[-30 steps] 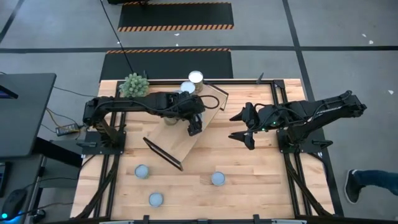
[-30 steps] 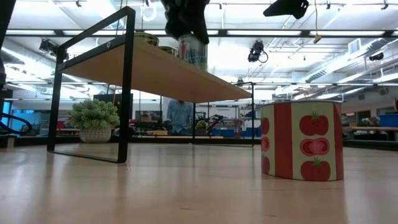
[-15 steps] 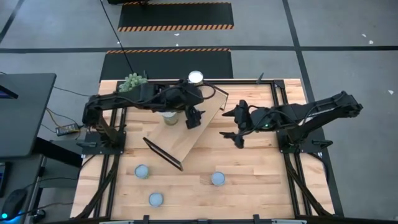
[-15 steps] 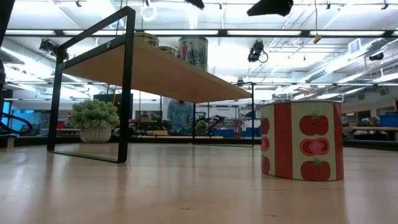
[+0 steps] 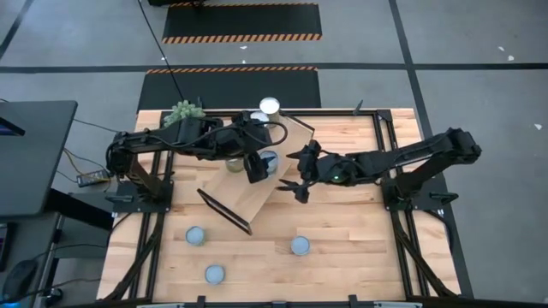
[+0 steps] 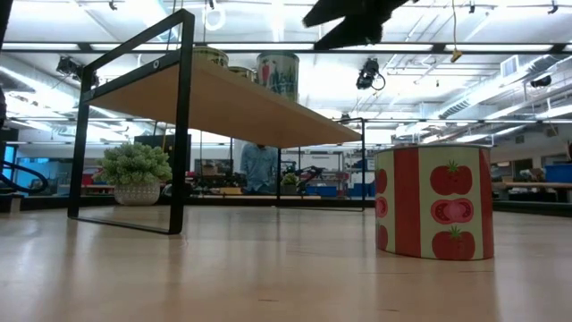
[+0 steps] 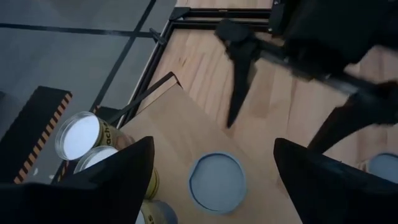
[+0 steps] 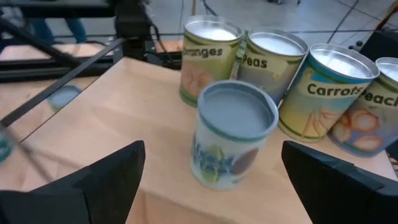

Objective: Pick and place cans onto a shelf
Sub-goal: Put the canned mix vegetables on the shelf

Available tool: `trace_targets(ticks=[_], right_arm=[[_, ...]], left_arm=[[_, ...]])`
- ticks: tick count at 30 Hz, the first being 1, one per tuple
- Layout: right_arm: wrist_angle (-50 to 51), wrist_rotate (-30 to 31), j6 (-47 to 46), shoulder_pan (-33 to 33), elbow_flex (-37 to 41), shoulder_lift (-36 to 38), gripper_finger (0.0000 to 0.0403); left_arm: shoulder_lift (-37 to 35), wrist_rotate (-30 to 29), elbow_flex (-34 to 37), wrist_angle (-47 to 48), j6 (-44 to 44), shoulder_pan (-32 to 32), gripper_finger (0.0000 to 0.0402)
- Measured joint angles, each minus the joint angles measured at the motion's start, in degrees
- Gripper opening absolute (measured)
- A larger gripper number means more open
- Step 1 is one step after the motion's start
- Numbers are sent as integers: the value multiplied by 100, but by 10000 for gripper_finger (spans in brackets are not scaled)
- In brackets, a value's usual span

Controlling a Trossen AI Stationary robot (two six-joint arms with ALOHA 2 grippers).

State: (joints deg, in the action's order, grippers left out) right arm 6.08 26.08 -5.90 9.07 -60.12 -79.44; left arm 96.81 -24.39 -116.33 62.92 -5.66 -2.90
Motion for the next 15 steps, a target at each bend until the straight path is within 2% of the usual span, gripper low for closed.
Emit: trace_targets(ticks=[10, 15], right_arm=[[-826, 522, -299, -147, 0, -773, 390], [-1166, 1023, -436, -149, 0, -1076, 390]], left_arm=[[-42, -43, 2, 50, -71, -32, 334], [-179, -195, 2, 31, -69, -30, 334]])
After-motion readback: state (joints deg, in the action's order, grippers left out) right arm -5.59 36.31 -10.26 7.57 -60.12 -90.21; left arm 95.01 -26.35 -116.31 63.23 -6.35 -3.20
